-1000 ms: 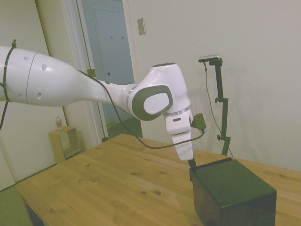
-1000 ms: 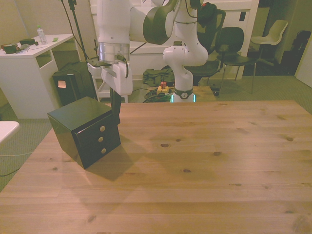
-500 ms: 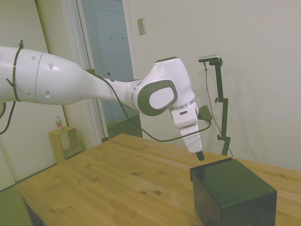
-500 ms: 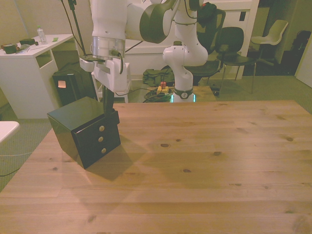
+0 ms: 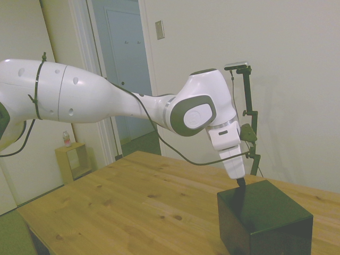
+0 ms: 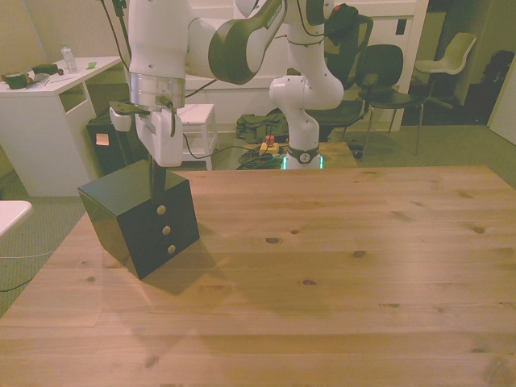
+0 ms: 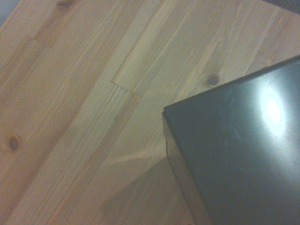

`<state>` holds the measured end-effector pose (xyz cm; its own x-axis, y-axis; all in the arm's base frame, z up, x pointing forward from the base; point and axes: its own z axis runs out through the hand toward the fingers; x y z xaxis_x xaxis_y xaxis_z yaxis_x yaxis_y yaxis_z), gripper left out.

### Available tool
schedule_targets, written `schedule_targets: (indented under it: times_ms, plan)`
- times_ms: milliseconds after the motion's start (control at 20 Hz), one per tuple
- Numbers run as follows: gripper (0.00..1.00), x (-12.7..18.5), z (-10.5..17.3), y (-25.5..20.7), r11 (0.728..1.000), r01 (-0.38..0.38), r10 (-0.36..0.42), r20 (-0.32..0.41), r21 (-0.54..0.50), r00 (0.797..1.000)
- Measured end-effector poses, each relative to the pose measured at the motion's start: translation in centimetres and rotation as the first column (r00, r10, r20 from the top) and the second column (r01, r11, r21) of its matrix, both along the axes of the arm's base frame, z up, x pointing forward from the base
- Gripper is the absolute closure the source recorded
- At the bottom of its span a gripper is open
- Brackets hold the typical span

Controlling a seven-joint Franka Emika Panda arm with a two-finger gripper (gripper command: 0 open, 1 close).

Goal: Close the top drawer

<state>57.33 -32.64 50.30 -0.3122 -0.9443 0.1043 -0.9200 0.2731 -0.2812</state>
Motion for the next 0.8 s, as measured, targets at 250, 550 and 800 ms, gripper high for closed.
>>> schedule_targets:
  times_ms: [250,550,800]
  plan:
    - [1.0,-0.3,0.5,0.2,1.0,0.0,0.0,0.003,0.003,1.0]
    - [1.0,1.3,0.6,2.5,0.999,-0.052,0.052,0.03,-0.011,0.998]
    - [0.0,2.7,1.5,5.9,0.989,-0.143,0.147,0.089,-0.049,0.985]
